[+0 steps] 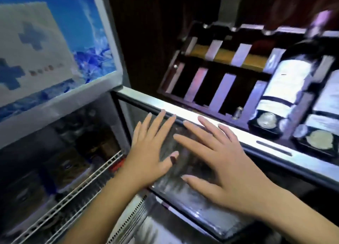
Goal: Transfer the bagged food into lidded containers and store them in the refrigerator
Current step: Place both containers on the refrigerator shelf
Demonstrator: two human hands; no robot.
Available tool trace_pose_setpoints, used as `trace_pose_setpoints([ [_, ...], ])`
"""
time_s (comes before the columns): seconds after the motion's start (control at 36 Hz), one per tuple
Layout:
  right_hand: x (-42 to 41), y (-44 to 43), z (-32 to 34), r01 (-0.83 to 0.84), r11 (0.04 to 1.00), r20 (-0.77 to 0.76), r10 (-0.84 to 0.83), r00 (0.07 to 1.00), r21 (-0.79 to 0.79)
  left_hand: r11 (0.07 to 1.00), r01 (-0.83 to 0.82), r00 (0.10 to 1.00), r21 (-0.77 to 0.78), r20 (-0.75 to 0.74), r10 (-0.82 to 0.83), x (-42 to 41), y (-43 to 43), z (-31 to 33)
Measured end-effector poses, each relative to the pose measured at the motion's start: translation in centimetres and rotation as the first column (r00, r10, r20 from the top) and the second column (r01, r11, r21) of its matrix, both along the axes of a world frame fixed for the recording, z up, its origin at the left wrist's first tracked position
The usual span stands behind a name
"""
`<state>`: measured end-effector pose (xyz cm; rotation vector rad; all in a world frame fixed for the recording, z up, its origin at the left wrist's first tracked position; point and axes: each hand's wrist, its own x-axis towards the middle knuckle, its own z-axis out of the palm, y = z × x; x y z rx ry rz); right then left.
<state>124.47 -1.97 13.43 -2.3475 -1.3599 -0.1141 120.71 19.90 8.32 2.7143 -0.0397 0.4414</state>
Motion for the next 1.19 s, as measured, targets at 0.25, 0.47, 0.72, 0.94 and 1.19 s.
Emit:
trace_pose_setpoints([
  [0.25, -0.6, -8.8, 0.3, 0.419, 0.907, 0.024, -0.419, 0.908, -0.040, 0.957, 0.147, 0.988, 0.250, -0.082, -0.130, 5.4, -6.6, 0.0],
  [0.47, -2.8, -10.9, 0.4, 0.563, 0.771, 0.051, -0.576, 0.816, -0.297, 0.945, 0.213, 0.975, 0.247, -0.118, -0.188, 3.7, -5.7, 0.8],
  [0.72, -7.6, -8.9, 2.8, 0.507, 0.807, -0.012, -0.536, 0.844, -0.303, 0.952, 0.250, 0.960, 0.177, -0.172, -0.221, -1.8, -3.8, 1.2],
  [0.94, -14.9, -5.3, 3.2, 0.421, 0.842, 0.020, -0.440, 0.898, -0.337, 0.961, 0.238, 0.951, 0.141, -0.236, -0.201, -9.1, -0.6, 0.8],
  [1.19, -19.8, 0.6, 4.0, 0.149, 0.943, -0.145, -0.199, 0.969, -0.298, 0.949, 0.295, 0.925, 0.115, -0.282, -0.254, -19.0, 4.9, 1.9],
])
